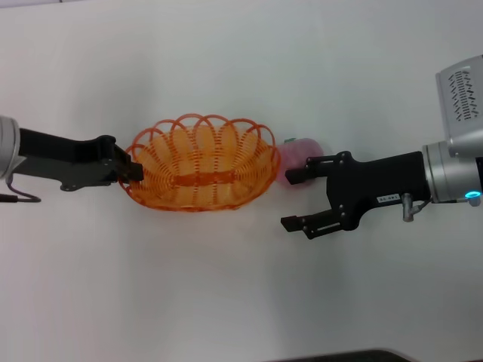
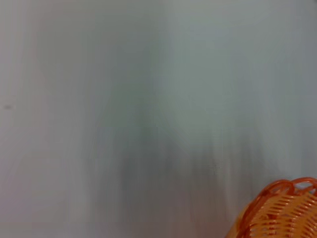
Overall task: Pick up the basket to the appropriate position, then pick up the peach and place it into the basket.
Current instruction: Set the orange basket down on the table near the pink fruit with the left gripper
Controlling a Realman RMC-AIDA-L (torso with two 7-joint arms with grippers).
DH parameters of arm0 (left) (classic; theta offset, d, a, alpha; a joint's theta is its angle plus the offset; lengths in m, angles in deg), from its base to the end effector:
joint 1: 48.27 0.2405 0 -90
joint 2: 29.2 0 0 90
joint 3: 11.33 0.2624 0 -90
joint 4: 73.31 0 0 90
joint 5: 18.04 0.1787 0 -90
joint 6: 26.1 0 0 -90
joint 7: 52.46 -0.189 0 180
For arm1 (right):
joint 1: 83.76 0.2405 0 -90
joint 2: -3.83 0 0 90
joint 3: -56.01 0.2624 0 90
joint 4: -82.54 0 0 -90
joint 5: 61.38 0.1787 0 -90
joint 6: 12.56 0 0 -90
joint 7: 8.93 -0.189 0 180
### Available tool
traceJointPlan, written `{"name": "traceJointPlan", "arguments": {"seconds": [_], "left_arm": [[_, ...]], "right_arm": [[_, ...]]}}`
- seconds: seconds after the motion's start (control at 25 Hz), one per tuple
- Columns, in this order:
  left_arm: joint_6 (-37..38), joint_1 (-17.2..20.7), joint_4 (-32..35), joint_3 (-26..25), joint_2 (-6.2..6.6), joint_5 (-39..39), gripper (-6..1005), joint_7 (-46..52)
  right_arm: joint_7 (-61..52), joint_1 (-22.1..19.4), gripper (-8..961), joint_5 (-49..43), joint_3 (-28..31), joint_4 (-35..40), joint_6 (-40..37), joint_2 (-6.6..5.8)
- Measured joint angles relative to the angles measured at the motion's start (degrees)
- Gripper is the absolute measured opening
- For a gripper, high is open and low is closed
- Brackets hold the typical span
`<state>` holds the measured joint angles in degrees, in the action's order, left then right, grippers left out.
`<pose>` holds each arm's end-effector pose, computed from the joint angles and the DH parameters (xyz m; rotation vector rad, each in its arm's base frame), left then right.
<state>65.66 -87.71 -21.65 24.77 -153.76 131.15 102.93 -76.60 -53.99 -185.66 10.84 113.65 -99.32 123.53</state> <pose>-0.2407 0.3259 -0.0651 -2.1733 -2.0933 -0.1093 0.2590 0.2804 -0.0889 -2.9652 0.4621 0.4344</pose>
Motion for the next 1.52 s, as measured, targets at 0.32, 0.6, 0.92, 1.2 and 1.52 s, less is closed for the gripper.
{"name": "traceJointPlan", "arguments": {"seconds": [0.32,0.6,0.92,1.2,1.52], "left_arm": [[-4.63,4.32,0.45,6.34,0.17,-3.99,57,1.14],[-6.38,4.97,0.59,8.22,0.04,-4.18,56,1.30],[-6.56,5.53,1.06,8.27,0.17,-6.51,68,1.23],[-6.01,5.45,-0.41,8.09,0.55,-7.31,202,0.90],[-4.52,5.77,-0.27,7.78,0.77,-8.10,454,0.48]], "right_arm": [[0.00,-0.33,866,0.00,0.00,0.00,-0.04,0.00],[0.00,-0.30,866,0.00,0.00,0.00,-0.16,0.00],[0.00,-0.32,865,0.00,0.00,0.00,-0.03,0.00],[0.00,-0.28,865,0.00,0.00,0.00,-0.06,0.00],[0.00,-0.31,865,0.00,0.00,0.00,-0.28,0.00]]}}
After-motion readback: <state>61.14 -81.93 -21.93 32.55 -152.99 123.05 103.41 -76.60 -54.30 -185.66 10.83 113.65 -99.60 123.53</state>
